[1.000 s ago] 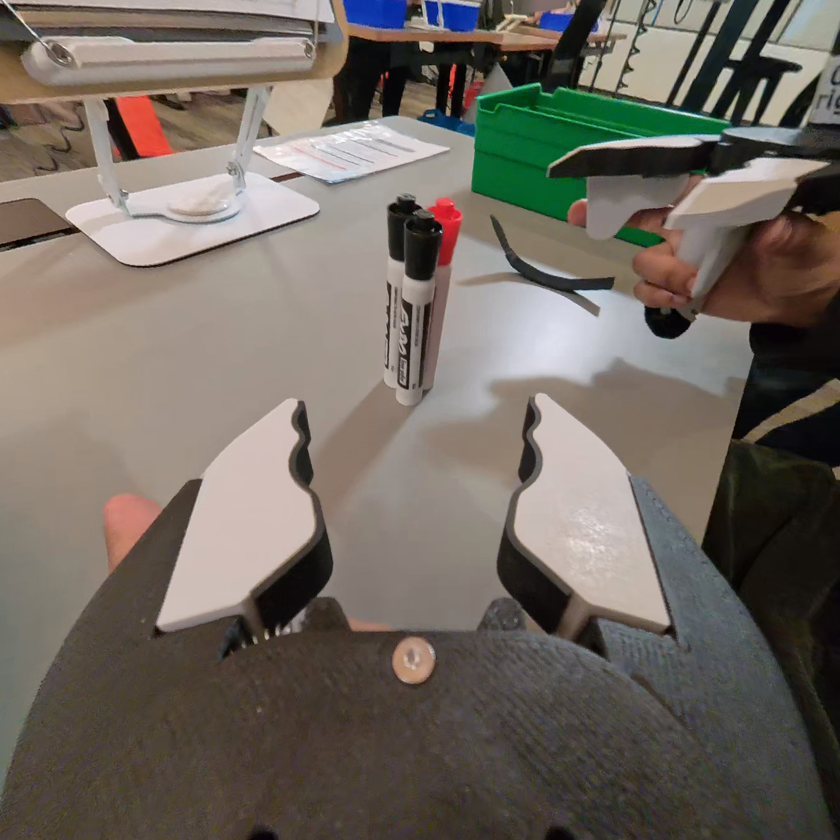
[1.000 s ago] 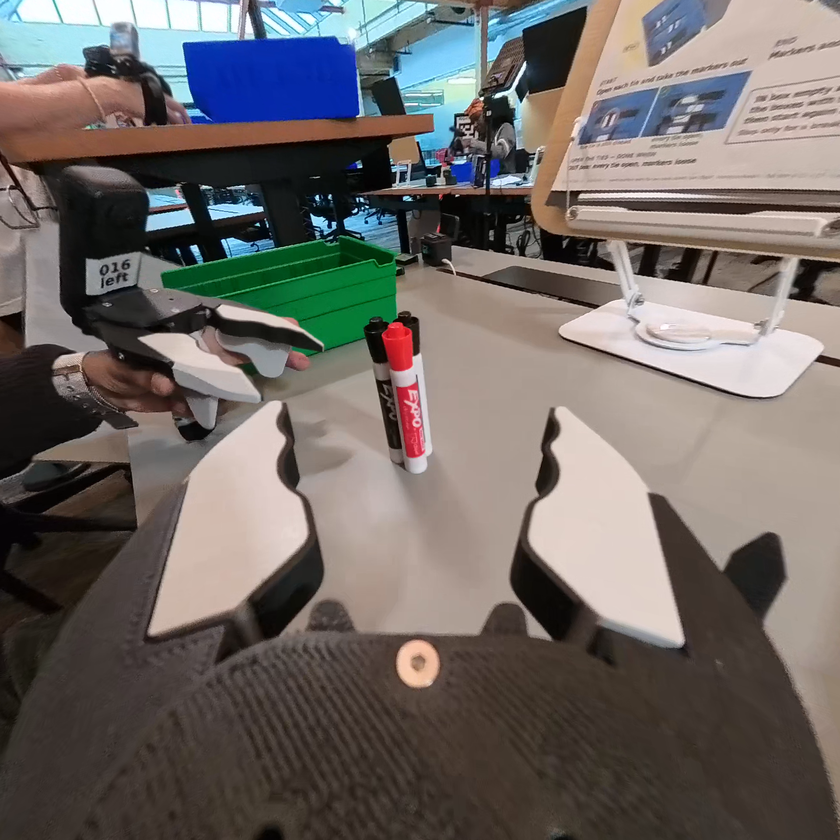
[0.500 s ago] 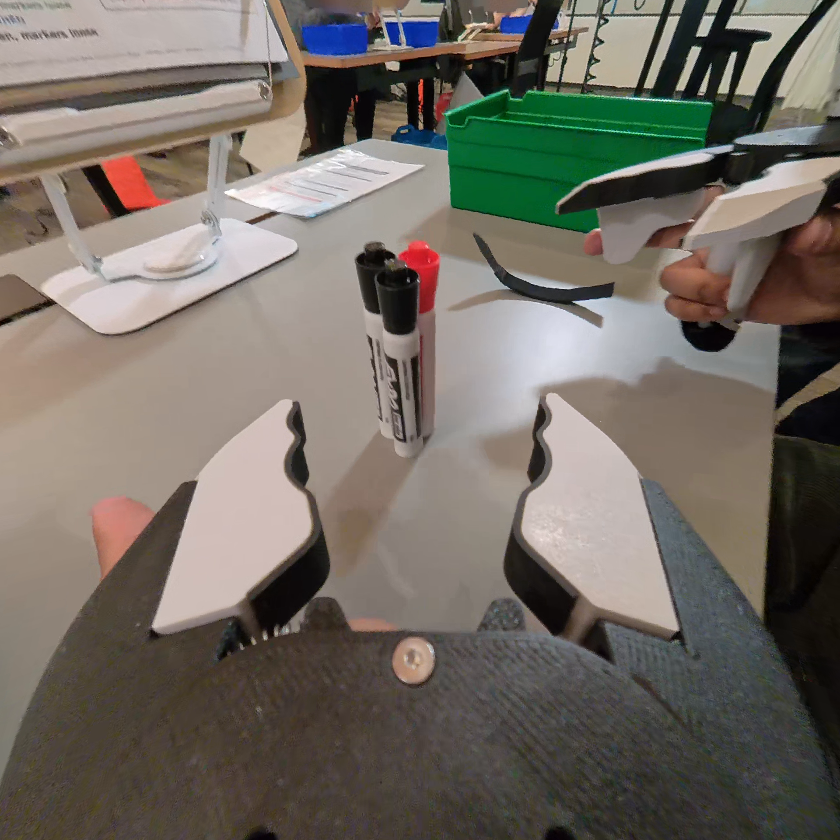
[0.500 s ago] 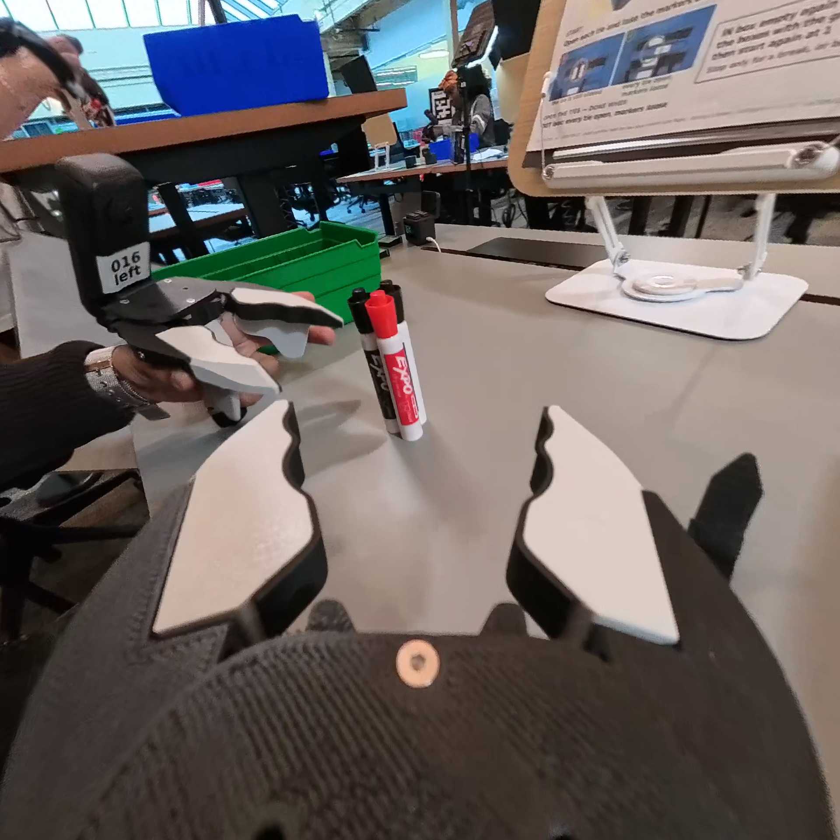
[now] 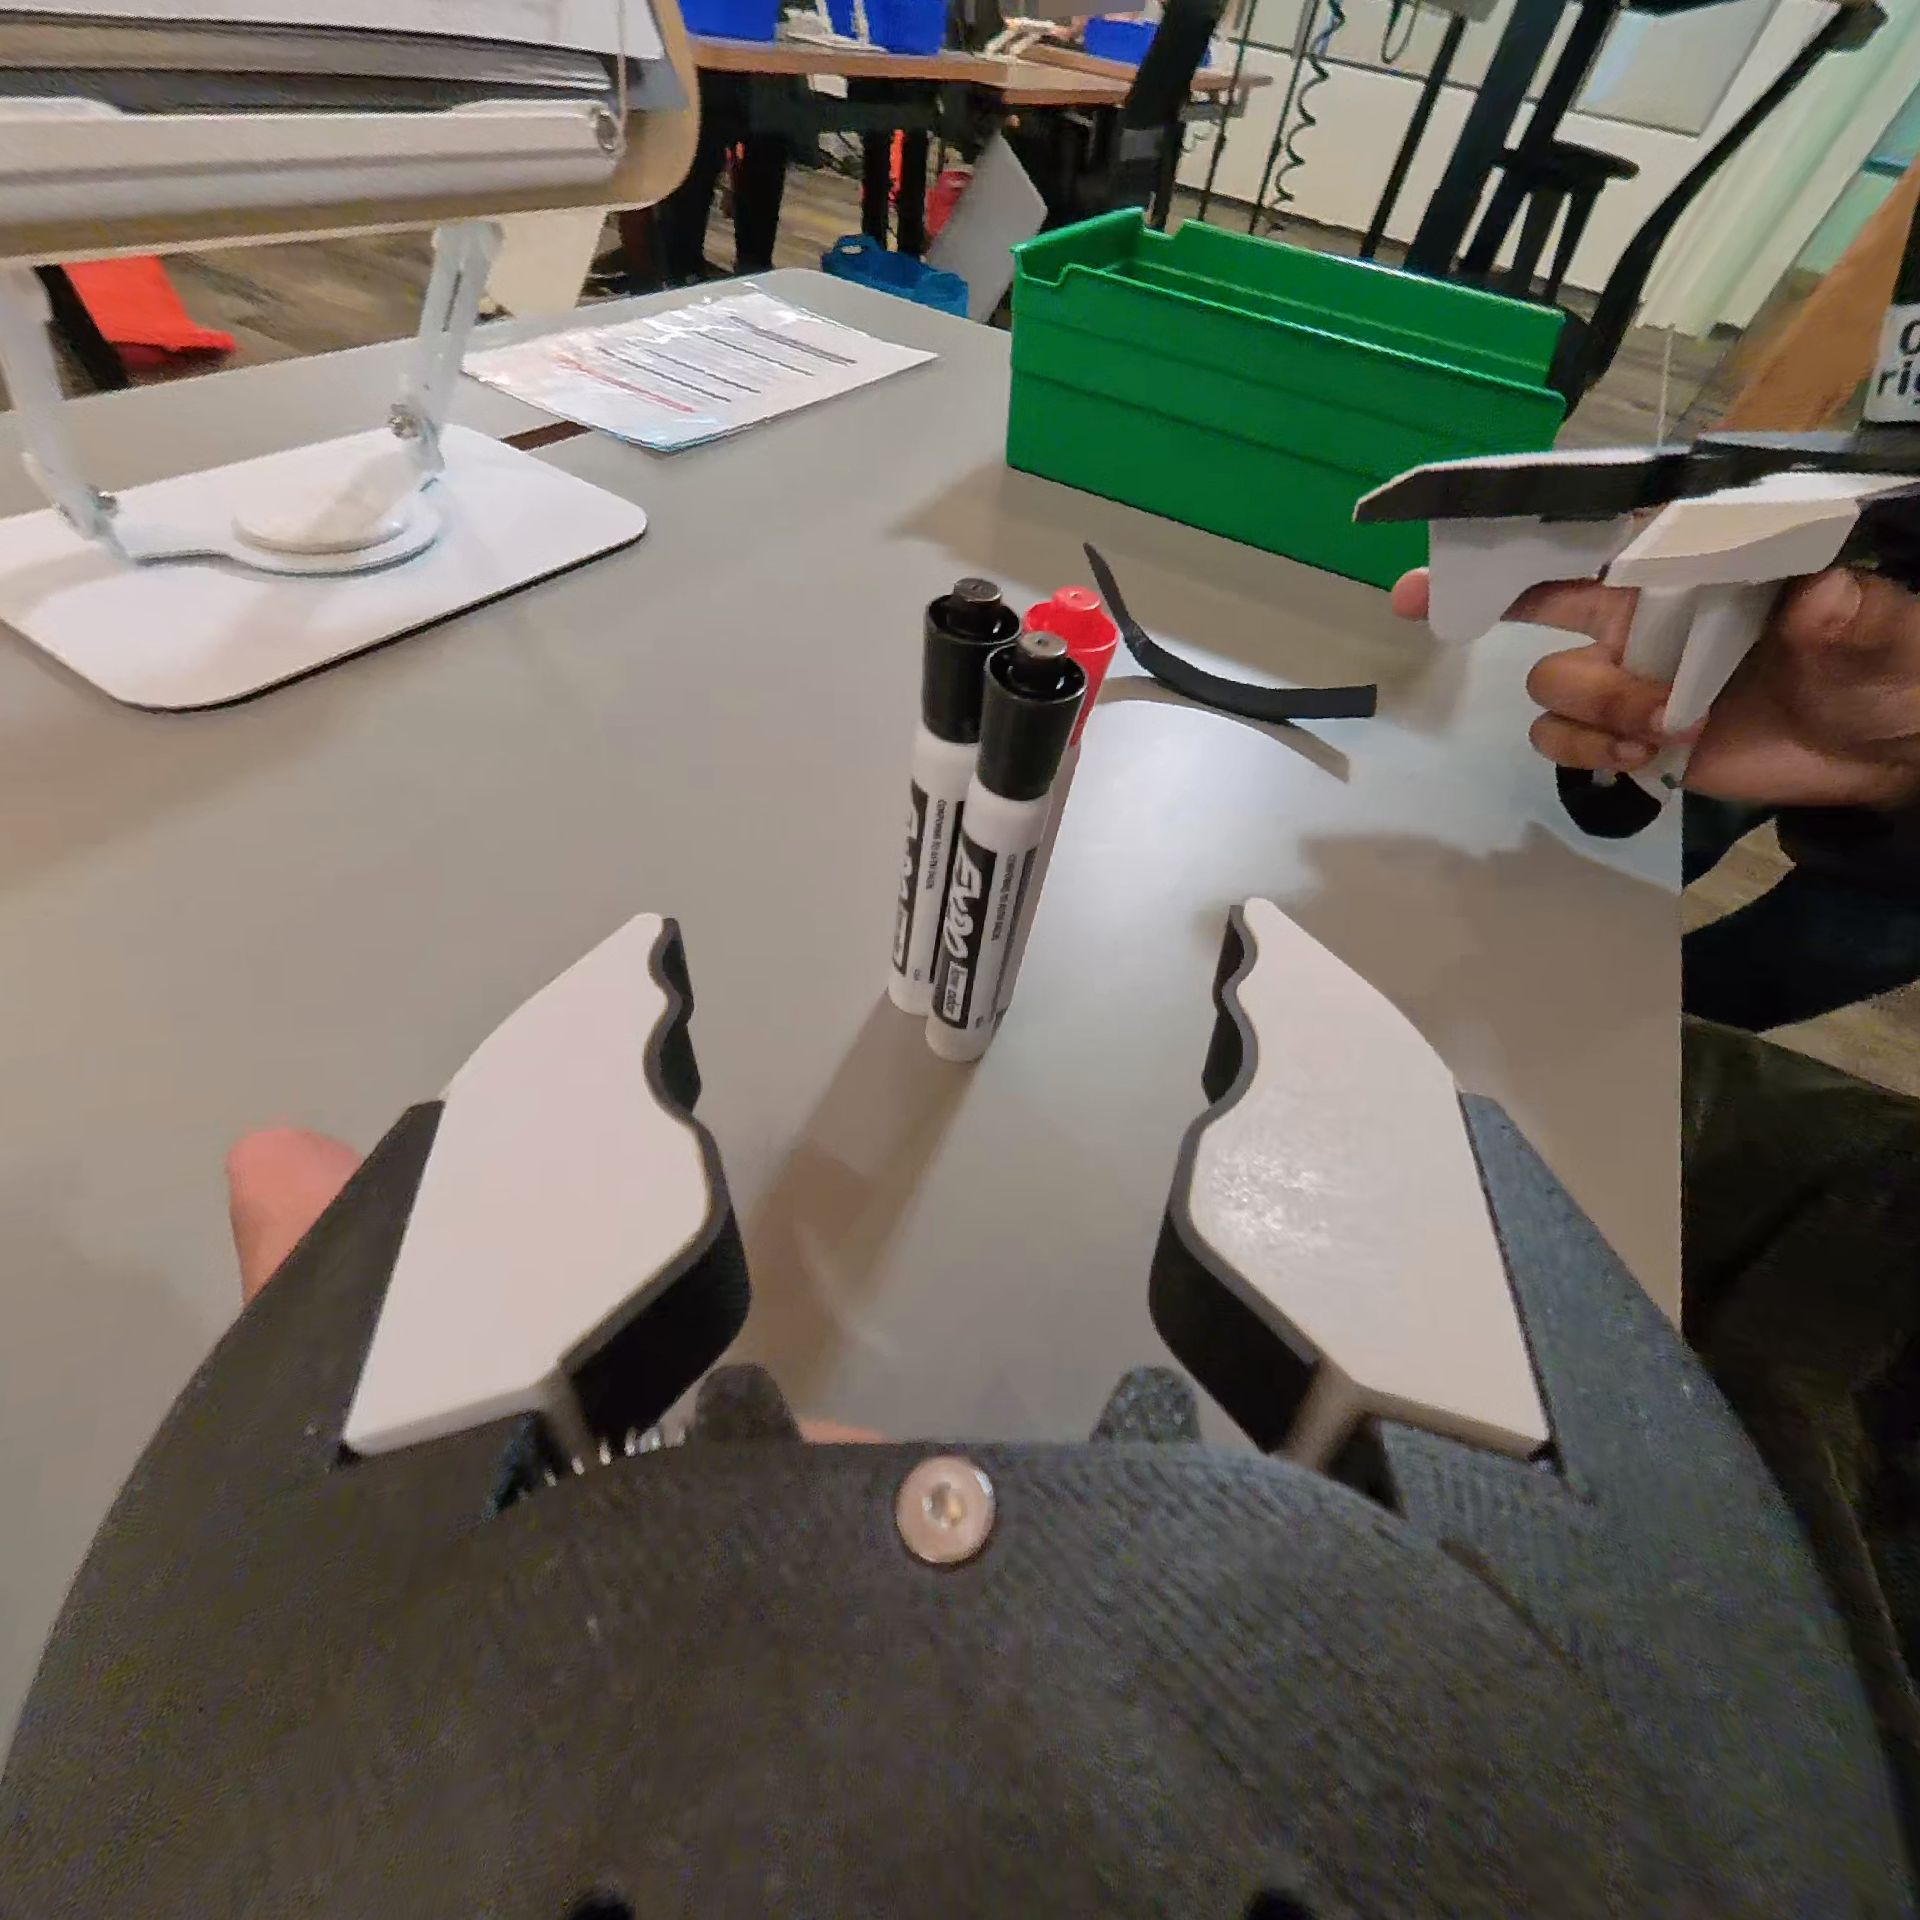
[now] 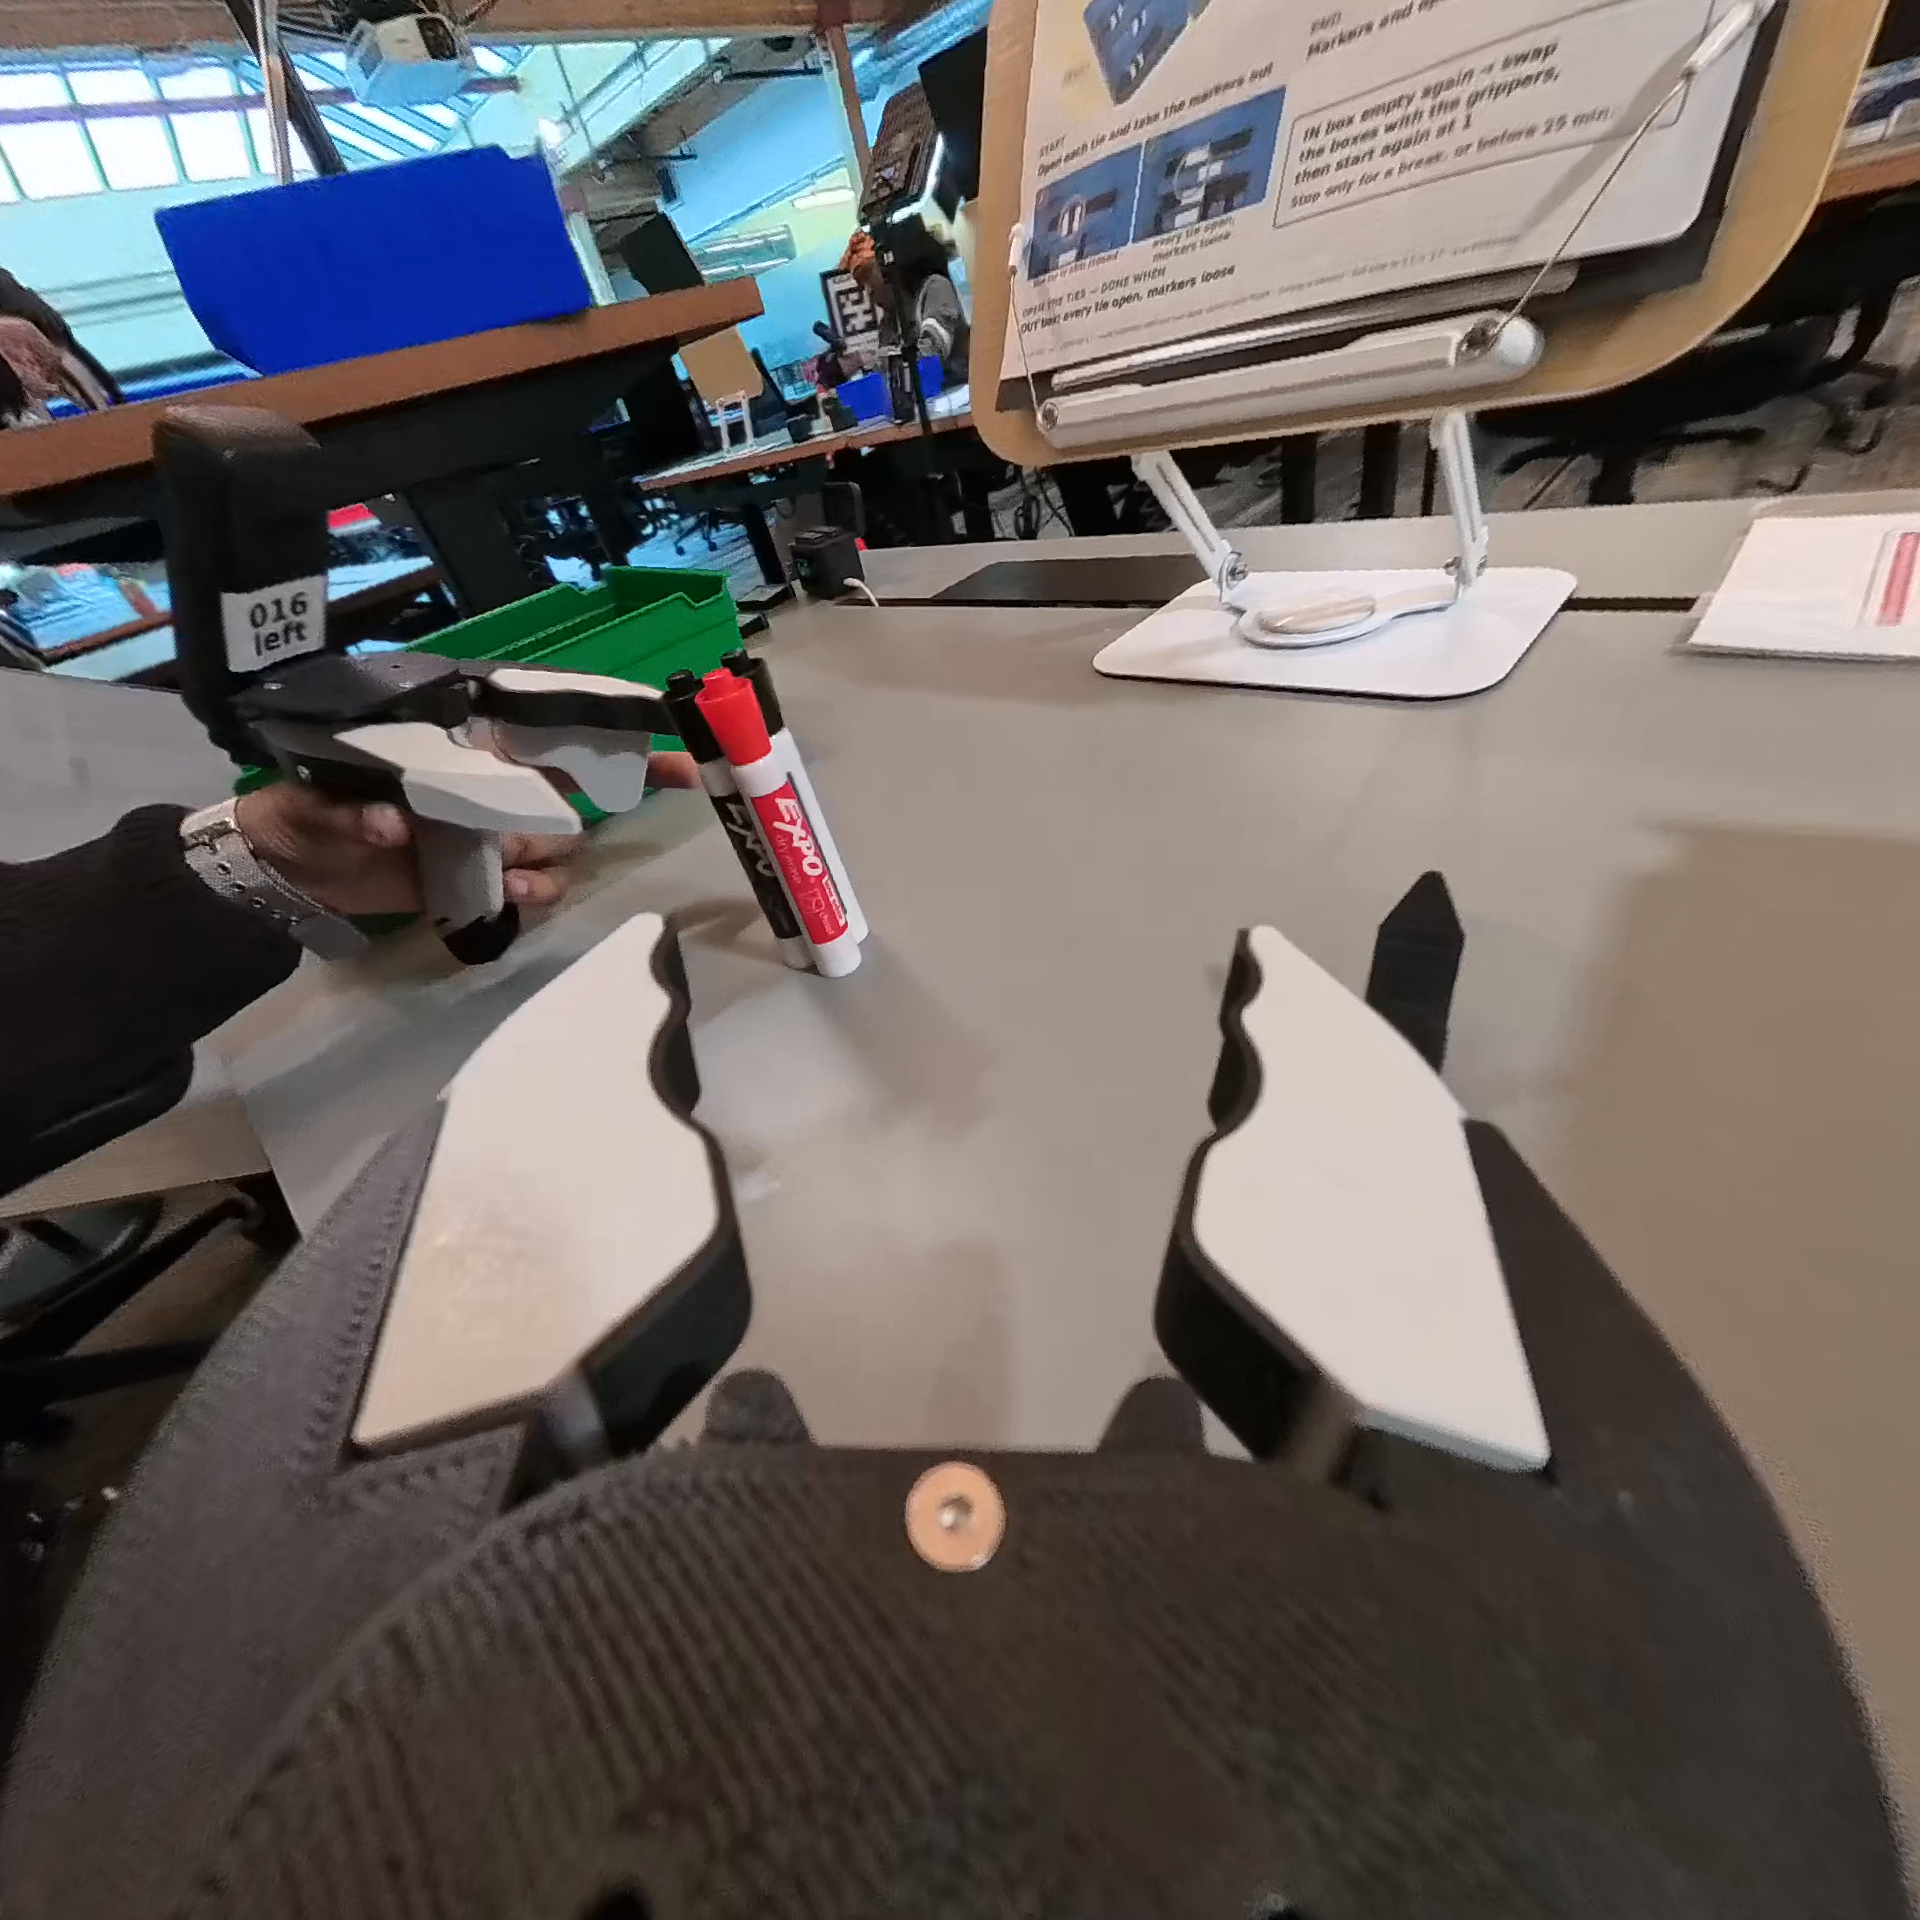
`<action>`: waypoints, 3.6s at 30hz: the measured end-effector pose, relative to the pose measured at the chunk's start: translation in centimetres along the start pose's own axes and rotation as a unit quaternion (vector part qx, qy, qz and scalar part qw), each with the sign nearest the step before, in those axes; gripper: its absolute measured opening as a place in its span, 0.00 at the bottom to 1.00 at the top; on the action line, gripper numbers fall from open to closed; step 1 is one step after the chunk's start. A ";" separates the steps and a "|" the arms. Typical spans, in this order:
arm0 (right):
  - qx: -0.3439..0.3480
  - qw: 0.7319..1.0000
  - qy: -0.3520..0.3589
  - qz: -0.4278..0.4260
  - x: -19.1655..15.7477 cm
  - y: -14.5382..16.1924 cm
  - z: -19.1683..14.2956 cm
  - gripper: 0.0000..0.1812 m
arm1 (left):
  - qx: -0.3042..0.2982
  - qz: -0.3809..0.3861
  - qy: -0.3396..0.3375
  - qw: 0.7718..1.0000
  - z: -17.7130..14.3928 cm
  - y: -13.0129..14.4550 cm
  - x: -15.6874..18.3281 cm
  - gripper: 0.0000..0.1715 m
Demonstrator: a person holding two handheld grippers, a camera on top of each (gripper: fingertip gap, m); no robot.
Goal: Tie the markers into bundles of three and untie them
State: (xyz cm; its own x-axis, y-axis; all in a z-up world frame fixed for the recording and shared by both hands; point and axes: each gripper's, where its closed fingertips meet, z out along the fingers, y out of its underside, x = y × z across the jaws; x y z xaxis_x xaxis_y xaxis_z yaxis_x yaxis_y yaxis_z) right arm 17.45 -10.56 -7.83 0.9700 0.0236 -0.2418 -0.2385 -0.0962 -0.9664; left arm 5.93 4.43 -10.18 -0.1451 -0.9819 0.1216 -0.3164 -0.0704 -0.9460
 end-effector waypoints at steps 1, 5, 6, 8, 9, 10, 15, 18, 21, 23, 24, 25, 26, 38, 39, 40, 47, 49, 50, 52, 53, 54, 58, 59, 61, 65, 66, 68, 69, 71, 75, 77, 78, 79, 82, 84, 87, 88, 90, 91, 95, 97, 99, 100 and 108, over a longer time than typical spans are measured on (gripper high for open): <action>-0.001 1.000 -0.006 0.009 -0.1 0.0 0.2 0.55 | 0.000 -0.004 -0.004 1.000 -0.2 0.1 -0.1 0.57; 0.010 0.999 -0.025 0.023 -0.9 -0.5 0.7 0.55 | 0.003 -0.015 -0.032 0.999 -1.3 0.8 -0.7 0.57; 0.010 0.999 -0.029 0.022 -1.1 -0.5 0.8 0.55 | 0.011 -0.026 -0.039 0.999 -1.6 0.5 -1.0 0.57; 0.012 0.999 -0.037 0.022 -1.5 -0.7 1.1 0.55 | 0.043 -0.052 -0.050 0.996 -2.4 -0.5 -1.1 0.57; 0.015 0.999 -0.041 0.025 -1.7 -0.9 1.2 0.55 | 0.064 -0.065 -0.056 0.994 -2.9 -1.2 -1.2 0.56; 0.018 0.998 -0.047 0.029 -1.9 -1.0 1.5 0.55 | 0.082 -0.074 -0.059 0.992 -3.4 -1.9 -1.0 0.56; 0.022 0.994 -0.079 0.075 -2.6 -0.7 2.8 0.55 | 0.096 -0.065 -0.069 0.991 -5.3 -2.5 0.5 0.56; 0.020 0.991 -0.093 0.091 -3.1 -0.7 3.4 0.55 | 0.090 -0.033 -0.043 0.994 -5.3 -2.4 2.5 0.56; 0.017 0.991 -0.101 0.090 -3.6 -0.6 3.8 0.55 | 0.046 -0.013 -0.040 0.998 -4.5 -0.5 2.8 0.57; 0.013 0.991 -0.106 0.085 -3.9 -0.6 3.8 0.55 | 0.031 -0.013 -0.033 0.999 -4.0 -0.1 2.8 0.57; 0.011 0.991 -0.107 0.083 -4.1 -0.5 3.8 0.55 | 0.032 -0.012 -0.030 0.999 -3.8 -0.1 2.9 0.57; 0.010 0.991 -0.109 0.083 -4.2 -0.5 3.7 0.56 | 0.030 -0.009 -0.029 0.999 -3.6 0.0 2.9 0.57; 0.011 0.990 -0.112 0.085 -4.4 -0.6 3.5 0.56 | 0.026 -0.005 -0.028 0.999 -3.4 0.2 3.0 0.57; 0.013 0.984 -0.150 0.100 -5.8 -1.4 2.6 0.56 | -0.084 0.077 0.051 0.992 -0.6 4.3 4.4 0.57; 0.012 0.982 -0.156 0.105 -5.8 -1.4 2.6 0.55 | -0.089 0.089 0.048 0.991 -0.3 4.3 4.1 0.57; 0.010 0.981 -0.160 0.109 -5.9 -1.3 2.6 0.55 | -0.092 0.093 0.049 0.990 0.1 4.2 3.8 0.57; 0.001 0.975 -0.174 0.138 -5.8 -0.7 2.4 0.54 | -0.080 0.074 0.060 0.992 1.9 2.9 1.2 0.57; -0.008 0.975 -0.174 0.136 -5.7 -0.3 2.2 0.54 | -0.074 0.073 0.069 0.992 2.0 2.7 1.4 0.57; -0.013 0.977 -0.168 0.128 -5.5 -0.1 2.1 0.54 | -0.072 0.076 0.072 0.992 2.2 2.6 1.5 0.57; -0.020 0.982 -0.155 0.111 -5.1 0.3 1.8 0.54 | -0.066 0.087 0.080 0.991 2.7 2.3 1.8 0.57; -0.023 0.982 -0.152 0.106 -5.1 0.5 1.7 0.54 | -0.065 0.089 0.084 0.990 3.1 2.2 1.9 0.57; -0.024 0.983 -0.151 0.105 -5.1 0.6 1.6 0.54 | -0.067 0.092 0.088 0.990 3.4 2.1 2.1 0.57; -0.023 0.980 -0.159 0.122 -5.6 0.7 1.2 0.54 | -0.060 0.102 0.087 0.989 4.2 1.7 2.2 0.56; -0.023 0.979 -0.159 0.123 -5.7 0.7 1.0 0.54 | -0.056 0.100 0.085 0.990 4.3 1.6 2.1 0.56; -0.022 0.980 -0.157 0.120 -5.7 0.7 0.9 0.53 | -0.050 0.097 0.084 0.990 4.5 1.3 2.0 0.56; -0.017 0.979 -0.160 0.128 -5.7 0.4 0.7 0.53 | -0.032 0.107 0.061 0.992 4.9 0.7 1.8 0.56; -0.016 0.978 -0.162 0.132 -5.7 0.4 0.7 0.53 | -0.029 0.111 0.054 0.992 5.0 0.6 1.7 0.56; -0.013 0.976 -0.165 0.140 -5.7 0.3 0.7 0.53 | -0.032 0.118 0.053 0.991 5.0 0.7 2.0 0.56; -0.012 0.975 -0.167 0.144 -5.7 0.2 0.7 0.53 | -0.035 0.121 0.055 0.990 5.1 0.8 2.1 0.56; -0.011 0.974 -0.171 0.149 -5.8 0.2 0.6 0.53 | -0.045 0.129 0.070 0.988 5.4 1.1 2.5 0.56; -0.007 0.973 -0.172 0.156 -5.6 0.1 0.6 0.52 | -0.067 0.125 0.123 0.982 5.7 1.5 2.7 0.57; -0.004 0.971 -0.174 0.163 -5.5 0.0 0.5 0.52 | -0.078 0.134 0.129 0.979 5.8 1.7 2.0 0.56; -0.002 0.971 -0.174 0.167 -5.5 -0.1 0.5 0.52 | -0.081 0.134 0.134 0.978 5.8 1.8 1.8 0.56; 0.001 0.970 -0.174 0.170 -5.4 -0.2 0.5 0.52 | -0.081 0.131 0.143 0.978 5.7 1.8 1.7 0.56; 0.003 0.969 -0.175 0.176 -5.2 -0.2 0.5 0.51 | -0.071 0.117 0.169 0.976 5.4 1.5 1.8 0.56; -0.003 0.969 -0.175 0.174 -5.2 0.0 0.6 0.51 | -0.072 0.119 0.183 0.973 5.0 1.6 1.8 0.55; -0.008 0.970 -0.174 0.168 -5.1 0.4 0.8 0.51 | -0.076 0.132 0.181 0.972 4.7 1.8 1.6 0.55; -0.010 0.970 -0.173 0.169 -5.0 0.5 0.9 0.51 | -0.070 0.132 0.179 0.972 4.6 1.7 1.6 0.55; -0.013 0.970 -0.172 0.173 -4.9 0.8 1.0 0.51 | -0.049 0.128 0.179 0.974 4.5 1.1 2.0 0.54; -0.014 0.969 -0.171 0.175 -4.8 0.9 1.1 0.51 | -0.039 0.127 0.182 0.974 4.5 0.9 2.3 0.54; -0.022 0.969 -0.170 0.177 -4.8 1.5 1.6 0.51 | -0.042 0.124 0.195 0.972 4.6 0.9 2.6 0.53; -0.028 0.969 -0.171 0.175 -4.9 1.8 1.8 0.51 | -0.037 0.112 0.199 0.973 4.5 0.7 2.4 0.53; -0.033 0.970 -0.170 0.171 -5.0 2.1 1.9 0.51 | -0.026 0.104 0.199 0.974 4.3 0.4 2.2 0.53; -0.036 0.970 -0.170 0.170 -5.1 2.3 2.0 0.51 | -0.019 0.103 0.195 0.975 4.2 0.2 2.1 0.53; -0.043 0.968 -0.174 0.175 -5.4 2.8 2.2 0.51 | -0.023 0.103 0.196 0.975 4.4 0.3 2.3 0.53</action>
State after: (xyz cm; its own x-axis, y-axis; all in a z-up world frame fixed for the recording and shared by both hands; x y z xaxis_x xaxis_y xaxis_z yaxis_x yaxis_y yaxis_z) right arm 11.45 -8.74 -9.40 0.7533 0.3067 -0.5817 -0.5300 -0.2406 -0.8132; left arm 9.65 1.37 -11.46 -0.5534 -0.8317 0.0449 -0.2829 0.1370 -0.9493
